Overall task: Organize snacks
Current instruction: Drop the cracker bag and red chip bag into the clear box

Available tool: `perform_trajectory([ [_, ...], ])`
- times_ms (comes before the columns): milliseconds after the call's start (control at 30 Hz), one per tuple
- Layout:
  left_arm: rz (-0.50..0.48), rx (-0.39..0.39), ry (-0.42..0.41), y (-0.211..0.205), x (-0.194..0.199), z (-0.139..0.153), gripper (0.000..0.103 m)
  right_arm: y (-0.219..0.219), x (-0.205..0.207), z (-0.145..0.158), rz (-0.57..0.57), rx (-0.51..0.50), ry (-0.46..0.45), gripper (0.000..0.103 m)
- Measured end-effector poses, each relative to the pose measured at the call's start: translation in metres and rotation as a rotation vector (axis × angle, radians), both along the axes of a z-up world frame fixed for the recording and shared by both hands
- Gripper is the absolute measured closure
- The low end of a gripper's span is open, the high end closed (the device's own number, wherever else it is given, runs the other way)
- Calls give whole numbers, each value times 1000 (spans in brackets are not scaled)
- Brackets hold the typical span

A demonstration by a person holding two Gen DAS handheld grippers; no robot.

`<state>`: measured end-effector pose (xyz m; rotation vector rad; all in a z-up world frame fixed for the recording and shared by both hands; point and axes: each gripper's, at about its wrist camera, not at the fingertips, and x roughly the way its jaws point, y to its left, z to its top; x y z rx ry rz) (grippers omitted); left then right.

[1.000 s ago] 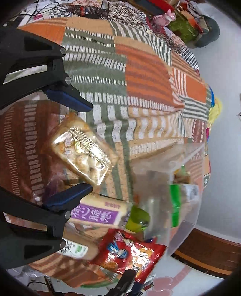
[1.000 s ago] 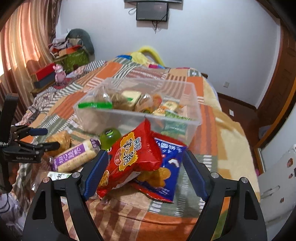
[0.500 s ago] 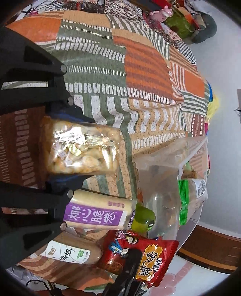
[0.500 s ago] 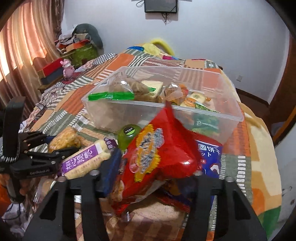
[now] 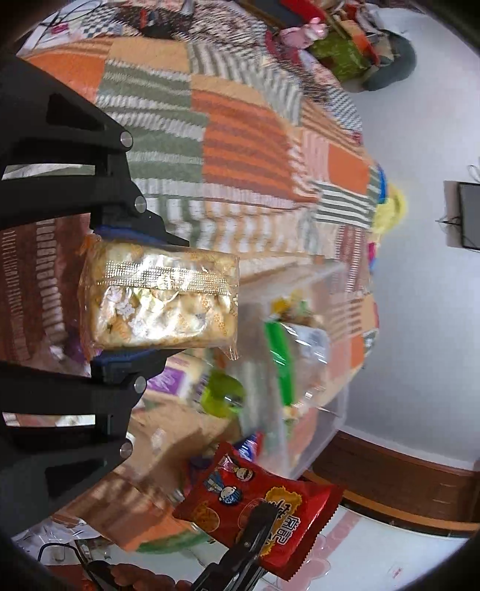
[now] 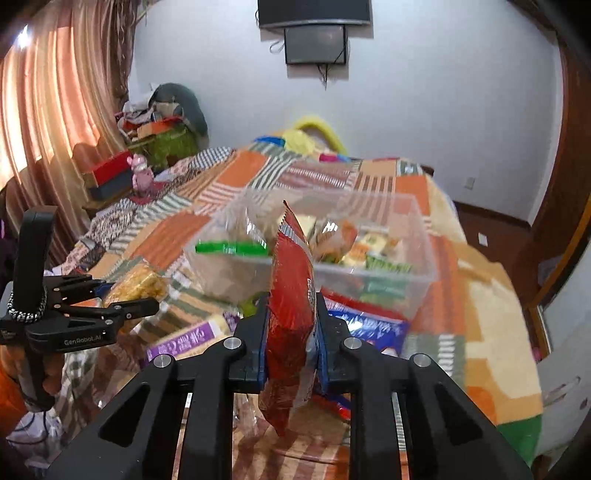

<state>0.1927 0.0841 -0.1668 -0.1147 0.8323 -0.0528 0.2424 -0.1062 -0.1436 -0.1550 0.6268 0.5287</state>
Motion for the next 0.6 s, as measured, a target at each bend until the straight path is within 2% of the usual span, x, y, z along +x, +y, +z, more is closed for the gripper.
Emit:
perform_trajectory([
  [367, -9, 12, -108, -16, 33, 51, 59, -13, 19, 40, -49, 47, -108, 85],
  [600, -5, 6, -119, -21, 72, 58, 59, -7, 42, 48, -84, 12, -148, 85],
])
